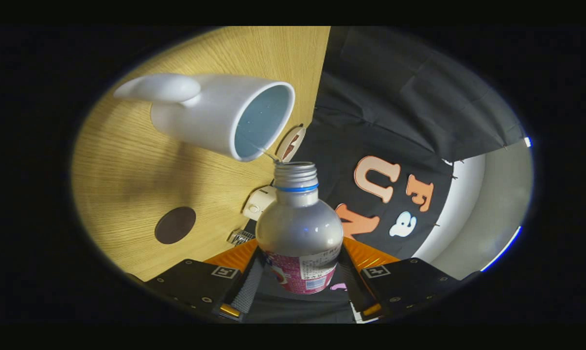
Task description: Take the bottle from table, then pour the juice into the cup, finally place the bottle on the coaster
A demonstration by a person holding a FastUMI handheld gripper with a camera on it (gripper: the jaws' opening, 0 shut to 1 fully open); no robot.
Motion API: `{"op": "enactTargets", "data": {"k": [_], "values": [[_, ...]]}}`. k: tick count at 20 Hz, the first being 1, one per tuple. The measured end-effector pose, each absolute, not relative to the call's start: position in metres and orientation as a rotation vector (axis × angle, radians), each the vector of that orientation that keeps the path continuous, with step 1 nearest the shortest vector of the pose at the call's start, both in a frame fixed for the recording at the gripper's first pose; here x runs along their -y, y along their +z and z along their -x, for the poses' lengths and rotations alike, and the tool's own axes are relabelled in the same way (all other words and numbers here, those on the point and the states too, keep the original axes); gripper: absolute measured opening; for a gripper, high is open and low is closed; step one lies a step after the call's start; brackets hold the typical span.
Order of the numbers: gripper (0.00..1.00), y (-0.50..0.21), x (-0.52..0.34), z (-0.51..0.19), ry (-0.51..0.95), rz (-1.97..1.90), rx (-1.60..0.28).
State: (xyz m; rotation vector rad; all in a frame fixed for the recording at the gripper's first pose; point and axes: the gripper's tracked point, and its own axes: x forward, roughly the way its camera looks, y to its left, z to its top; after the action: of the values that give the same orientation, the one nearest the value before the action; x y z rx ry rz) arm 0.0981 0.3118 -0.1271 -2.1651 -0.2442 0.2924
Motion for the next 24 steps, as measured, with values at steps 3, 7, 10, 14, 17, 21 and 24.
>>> {"op": "enactTargets", "data": {"k": [3, 7, 10, 14, 17, 21, 24], "values": [[0.77, -0.128, -0.313, -0.099, 0.298, 2.169, 0.239], [0.77, -0.133, -0.316, -0.096, 0.301, 2.185, 0.239], [0.77, -0.125, -0.321, -0.093, 0.267, 2.242, 0.283], [0.77, -0.127, -0.326, -0.095, 0.287, 2.251, 0.288], [0.77, -0.129, -0.324, -0.095, 0.291, 2.254, 0.275], [0.77, -0.133, -0.319, -0.096, 0.294, 2.225, 0.243], [0.77, -0.138, -0.315, -0.096, 0.303, 2.199, 0.213]]}}
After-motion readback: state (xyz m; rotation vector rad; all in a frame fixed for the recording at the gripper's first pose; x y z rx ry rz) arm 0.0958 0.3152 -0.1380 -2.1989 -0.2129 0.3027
